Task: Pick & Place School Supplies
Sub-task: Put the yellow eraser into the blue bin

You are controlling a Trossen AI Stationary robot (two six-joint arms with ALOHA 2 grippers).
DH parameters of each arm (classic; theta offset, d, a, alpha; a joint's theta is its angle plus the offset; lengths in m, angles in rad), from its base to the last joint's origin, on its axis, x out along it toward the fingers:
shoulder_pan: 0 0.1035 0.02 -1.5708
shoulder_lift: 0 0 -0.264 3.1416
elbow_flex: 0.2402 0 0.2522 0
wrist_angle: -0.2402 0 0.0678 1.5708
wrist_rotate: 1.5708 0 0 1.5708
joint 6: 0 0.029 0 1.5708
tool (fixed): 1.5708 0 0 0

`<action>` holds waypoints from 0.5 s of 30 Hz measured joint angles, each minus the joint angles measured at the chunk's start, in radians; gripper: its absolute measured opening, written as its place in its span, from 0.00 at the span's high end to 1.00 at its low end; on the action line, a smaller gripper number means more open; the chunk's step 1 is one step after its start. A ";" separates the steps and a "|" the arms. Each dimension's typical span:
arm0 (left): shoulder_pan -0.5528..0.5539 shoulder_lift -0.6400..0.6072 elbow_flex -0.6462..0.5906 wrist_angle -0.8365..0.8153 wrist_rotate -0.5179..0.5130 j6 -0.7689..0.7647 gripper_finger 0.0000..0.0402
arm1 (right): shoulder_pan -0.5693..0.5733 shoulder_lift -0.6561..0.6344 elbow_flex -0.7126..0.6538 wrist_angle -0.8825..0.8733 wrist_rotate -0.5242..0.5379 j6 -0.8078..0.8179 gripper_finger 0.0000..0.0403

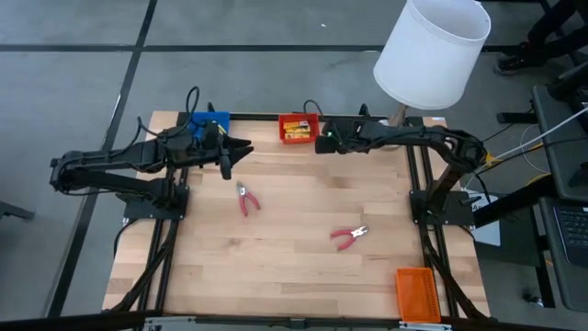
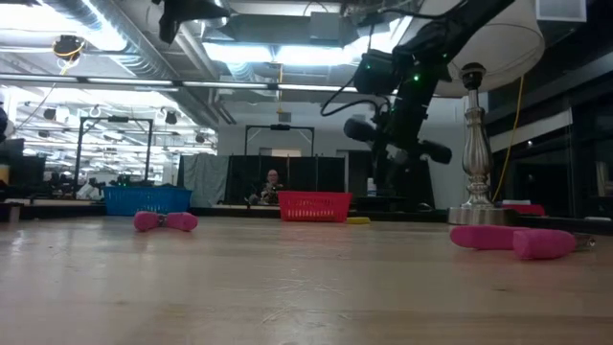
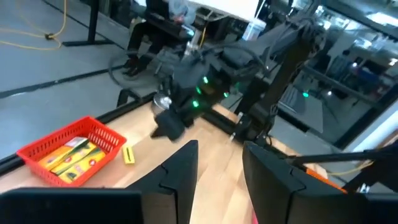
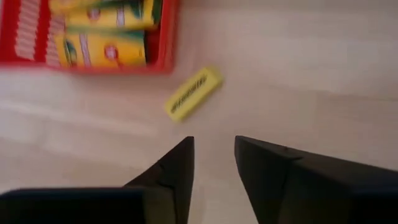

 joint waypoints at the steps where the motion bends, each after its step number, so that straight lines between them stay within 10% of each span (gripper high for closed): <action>1: -0.004 0.001 0.000 -0.004 -0.001 0.000 0.70 | -0.009 0.000 0.000 0.012 0.000 0.004 0.72; 15: -0.040 0.004 0.000 -0.006 -0.022 -0.009 0.72 | -0.080 0.026 0.000 0.128 -0.059 0.050 0.98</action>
